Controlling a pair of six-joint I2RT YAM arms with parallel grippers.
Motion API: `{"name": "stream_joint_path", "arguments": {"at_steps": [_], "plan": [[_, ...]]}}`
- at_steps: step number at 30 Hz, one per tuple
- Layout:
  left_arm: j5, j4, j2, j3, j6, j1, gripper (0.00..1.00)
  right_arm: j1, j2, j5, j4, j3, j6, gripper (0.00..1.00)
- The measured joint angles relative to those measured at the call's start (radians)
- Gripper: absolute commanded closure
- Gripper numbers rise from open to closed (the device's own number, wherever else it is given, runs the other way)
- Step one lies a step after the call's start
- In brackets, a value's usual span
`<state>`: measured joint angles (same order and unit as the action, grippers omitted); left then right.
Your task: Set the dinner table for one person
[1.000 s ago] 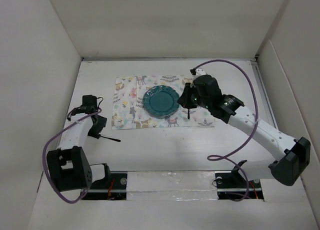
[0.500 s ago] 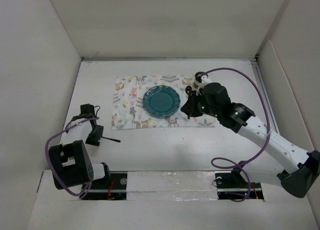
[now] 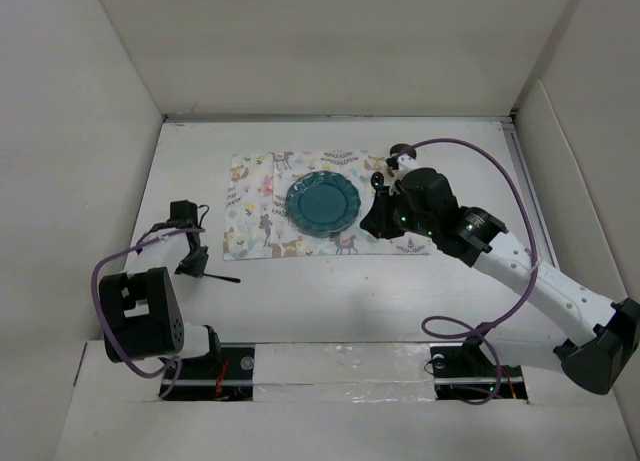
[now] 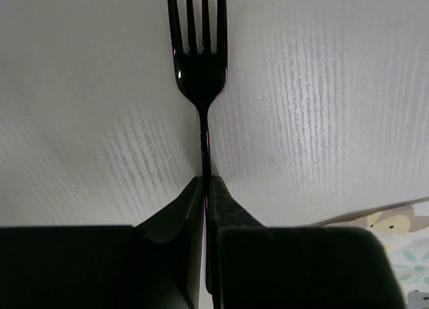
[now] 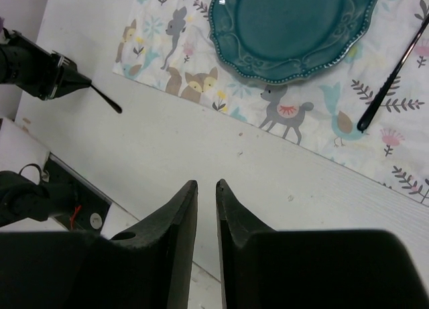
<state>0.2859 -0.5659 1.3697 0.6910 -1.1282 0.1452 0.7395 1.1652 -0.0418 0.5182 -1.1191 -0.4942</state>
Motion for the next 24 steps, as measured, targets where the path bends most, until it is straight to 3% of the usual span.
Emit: {"name": "stream_joint_path", "arguments": {"at_steps": [6, 12, 14, 16, 17, 22, 24], "plan": [[0.021, -0.018, -0.056, 0.03, 0.078, -0.013, 1.0, -0.03, 0.002, -0.003, 0.005, 0.0, 0.0, 0.76], [0.031, 0.026, -0.153, 0.301, 0.293, -0.194, 1.0, -0.09, 0.035, 0.008, 0.007, -0.012, 0.0, 0.76], [0.017, 0.062, -0.115, 0.413, 0.366, -0.261, 1.0, -0.117, 0.044, 0.012, 0.011, -0.012, 0.0, 0.78], [0.027, 0.08, -0.033, 0.525, 0.442, -0.332, 1.0, -0.146, 0.046, 0.016, 0.019, -0.012, 0.0, 0.98], [0.032, 0.077, 0.019, 0.581, 0.477, -0.37, 1.0, -0.161, 0.043, 0.017, 0.022, -0.012, -0.002, 1.0], [-0.008, 0.087, 0.286, 0.755, 0.618, -0.51, 1.0, -0.224, -0.024, 0.024, 0.021, -0.011, -0.011, 1.0], [-0.027, 0.08, 0.357, 0.768, 0.668, -0.533, 1.0, -0.251, -0.053, 0.024, 0.021, -0.012, -0.016, 0.91]]}}
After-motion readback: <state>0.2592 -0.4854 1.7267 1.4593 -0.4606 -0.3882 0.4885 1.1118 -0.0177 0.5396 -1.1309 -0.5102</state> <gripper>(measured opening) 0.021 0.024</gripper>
